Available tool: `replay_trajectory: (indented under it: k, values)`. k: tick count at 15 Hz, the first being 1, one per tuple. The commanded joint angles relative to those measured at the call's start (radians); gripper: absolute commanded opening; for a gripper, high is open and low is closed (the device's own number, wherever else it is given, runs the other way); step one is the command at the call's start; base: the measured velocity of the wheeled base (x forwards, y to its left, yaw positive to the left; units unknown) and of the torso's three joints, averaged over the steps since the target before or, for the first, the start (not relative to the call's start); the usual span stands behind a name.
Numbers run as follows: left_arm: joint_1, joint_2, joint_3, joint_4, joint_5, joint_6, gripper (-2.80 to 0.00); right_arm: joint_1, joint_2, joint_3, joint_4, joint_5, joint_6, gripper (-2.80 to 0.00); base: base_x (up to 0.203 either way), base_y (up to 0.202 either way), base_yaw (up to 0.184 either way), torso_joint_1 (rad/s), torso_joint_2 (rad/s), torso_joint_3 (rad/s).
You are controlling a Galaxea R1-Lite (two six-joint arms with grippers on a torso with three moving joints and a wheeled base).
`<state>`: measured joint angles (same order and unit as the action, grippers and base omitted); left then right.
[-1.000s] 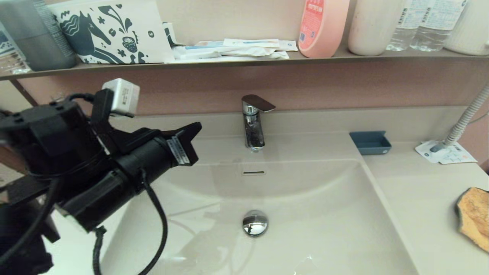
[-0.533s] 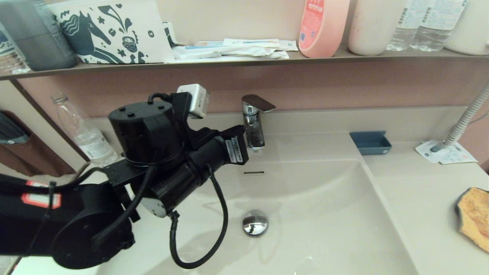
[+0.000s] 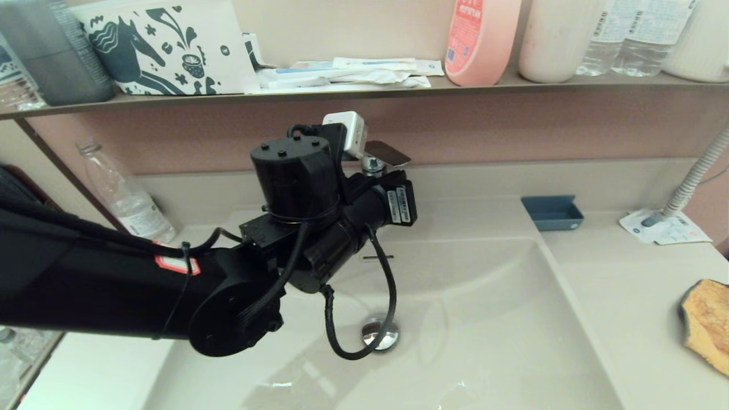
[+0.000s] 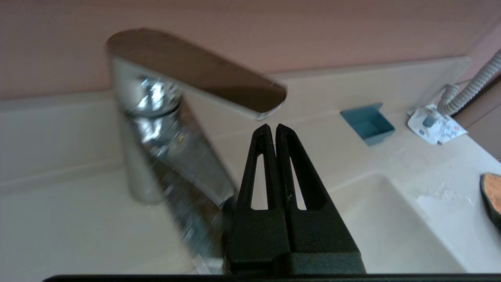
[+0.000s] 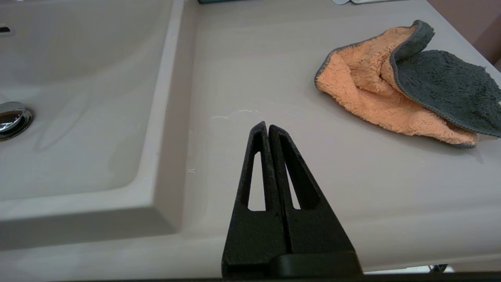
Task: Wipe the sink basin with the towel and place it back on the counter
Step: Turn on the faucet
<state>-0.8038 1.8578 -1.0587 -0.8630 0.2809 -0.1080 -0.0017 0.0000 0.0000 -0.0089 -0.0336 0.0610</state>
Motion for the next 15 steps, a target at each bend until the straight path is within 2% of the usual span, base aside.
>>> replay_trajectory:
  k: [1, 9, 15]
  values:
    - [-0.001, 0.052, -0.05, -0.005, 0.001, 0.0, -2.8, 0.0, 0.0, 0.0, 0.0, 0.0, 0.0, -2.8, 0.0, 0.0, 0.0, 0.0, 0.0, 0.0]
    - [0.012, 0.074, -0.143, -0.005, 0.002, 0.001, -2.8, 0.0, 0.0, 0.0, 0.0, 0.0, 0.0, -2.8, 0.0, 0.0, 0.0, 0.0, 0.0, 0.0]
    - [0.028, 0.023, -0.146, -0.006, 0.013, -0.001, -2.8, 0.0, 0.0, 0.0, 0.0, 0.0, 0.0, -2.8, 0.0, 0.0, 0.0, 0.0, 0.0, 0.0]
